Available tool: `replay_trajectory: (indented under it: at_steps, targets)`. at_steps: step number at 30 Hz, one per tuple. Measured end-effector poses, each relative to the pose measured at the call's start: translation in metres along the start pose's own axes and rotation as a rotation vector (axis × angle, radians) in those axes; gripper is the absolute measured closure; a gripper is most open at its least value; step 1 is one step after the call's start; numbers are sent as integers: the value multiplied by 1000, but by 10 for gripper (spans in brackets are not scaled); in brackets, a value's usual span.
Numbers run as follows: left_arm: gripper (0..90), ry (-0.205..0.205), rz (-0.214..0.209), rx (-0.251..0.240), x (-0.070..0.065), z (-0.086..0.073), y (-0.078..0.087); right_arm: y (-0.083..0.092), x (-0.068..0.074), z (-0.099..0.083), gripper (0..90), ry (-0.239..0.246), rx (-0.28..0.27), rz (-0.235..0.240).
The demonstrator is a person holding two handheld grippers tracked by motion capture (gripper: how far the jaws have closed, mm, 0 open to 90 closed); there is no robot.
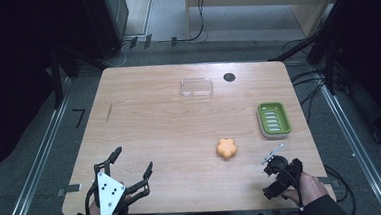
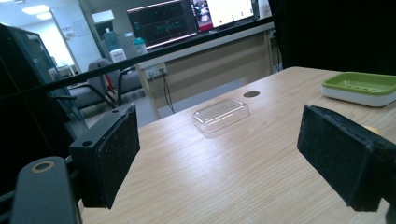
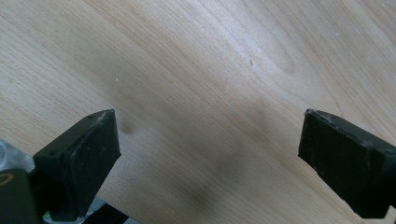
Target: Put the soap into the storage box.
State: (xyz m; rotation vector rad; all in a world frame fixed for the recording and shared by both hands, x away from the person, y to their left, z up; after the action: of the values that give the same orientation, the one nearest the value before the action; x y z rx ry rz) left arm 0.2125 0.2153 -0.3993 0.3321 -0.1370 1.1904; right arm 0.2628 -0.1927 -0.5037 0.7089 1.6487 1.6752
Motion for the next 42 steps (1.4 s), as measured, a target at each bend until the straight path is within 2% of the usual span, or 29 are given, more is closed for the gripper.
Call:
replay_trajectory:
  at_steps: [12,15,19,29,38,42]
  targets:
    - [130,-10,-2,4,-1,0,0,0,4,4,55,16,-6,-12]
    - [130,-13,-5,3,-1,0,0,0,7,7,49,34,-6,-17]
    - [130,-4,-2,3,0,0,0,-3,10,14,39,70,-4,-13]
    - [130,-16,-7,10,-2,0,-2,-1,8,26,36,62,-28,-26]
    - [130,-15,-12,8,-2,0,-2,0,12,46,11,90,-63,-18]
    - [130,-13,-12,7,-1,0,-2,-1,13,57,8,101,-59,-24]
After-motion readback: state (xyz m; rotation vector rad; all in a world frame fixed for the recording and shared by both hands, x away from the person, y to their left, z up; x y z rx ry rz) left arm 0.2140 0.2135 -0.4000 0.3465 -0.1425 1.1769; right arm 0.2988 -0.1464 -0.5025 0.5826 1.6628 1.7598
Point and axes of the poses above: each handheld gripper's, and its own axes: y roughly backward along the jaws, z roughly out of its top, x roughly to its left, the point moved 4 cm from there along -y, roughly forward along the jaws, and after that the axes turned 5 degrees about x, right-handed, at the moved point
